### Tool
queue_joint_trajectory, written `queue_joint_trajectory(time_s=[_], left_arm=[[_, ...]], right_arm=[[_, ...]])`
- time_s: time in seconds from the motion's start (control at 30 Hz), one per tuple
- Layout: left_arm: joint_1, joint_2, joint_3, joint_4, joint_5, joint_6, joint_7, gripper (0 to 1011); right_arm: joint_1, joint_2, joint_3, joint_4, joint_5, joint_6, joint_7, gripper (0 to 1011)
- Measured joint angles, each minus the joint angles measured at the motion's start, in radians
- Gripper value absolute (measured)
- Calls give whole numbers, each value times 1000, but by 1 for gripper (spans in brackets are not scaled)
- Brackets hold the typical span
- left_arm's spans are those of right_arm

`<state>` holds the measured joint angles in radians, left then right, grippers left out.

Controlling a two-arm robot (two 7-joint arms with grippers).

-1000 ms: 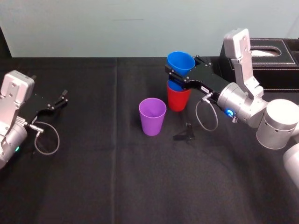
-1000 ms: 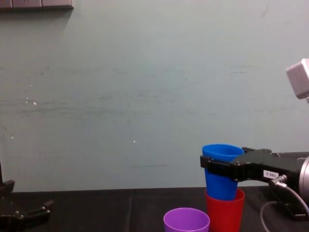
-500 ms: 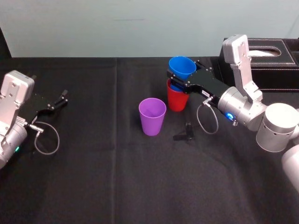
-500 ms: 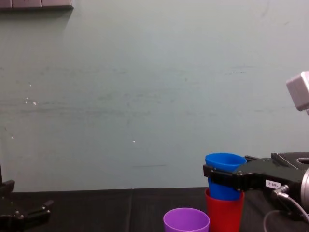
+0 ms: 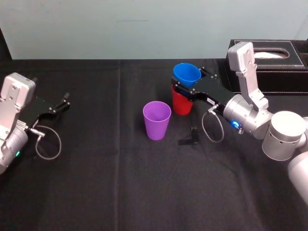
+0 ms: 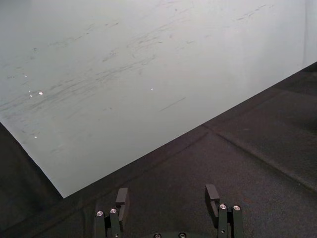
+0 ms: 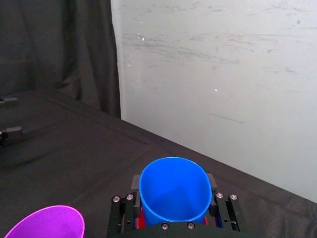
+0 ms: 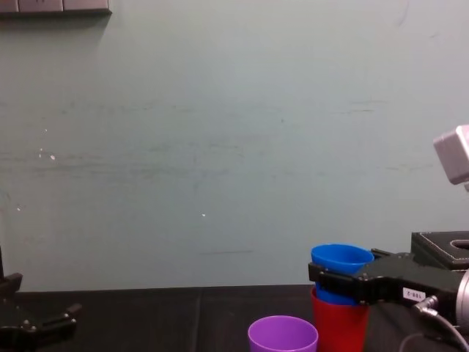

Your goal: Stack the three plastic cups sequentially using one hand.

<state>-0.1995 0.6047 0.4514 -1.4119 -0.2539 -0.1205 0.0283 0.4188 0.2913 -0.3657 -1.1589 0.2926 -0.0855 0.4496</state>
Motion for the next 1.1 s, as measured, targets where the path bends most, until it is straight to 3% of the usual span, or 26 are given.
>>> queue_joint_trajectory(time_s=[0.87, 1.1], left_arm=[[0, 0, 0, 0, 0, 0, 0, 1004], [0, 0, 0, 0, 0, 0, 0, 1005]], right_arm=[[-2, -7, -2, 25, -21, -16, 1, 738], [-2, -7, -2, 24, -20, -15, 0, 926]])
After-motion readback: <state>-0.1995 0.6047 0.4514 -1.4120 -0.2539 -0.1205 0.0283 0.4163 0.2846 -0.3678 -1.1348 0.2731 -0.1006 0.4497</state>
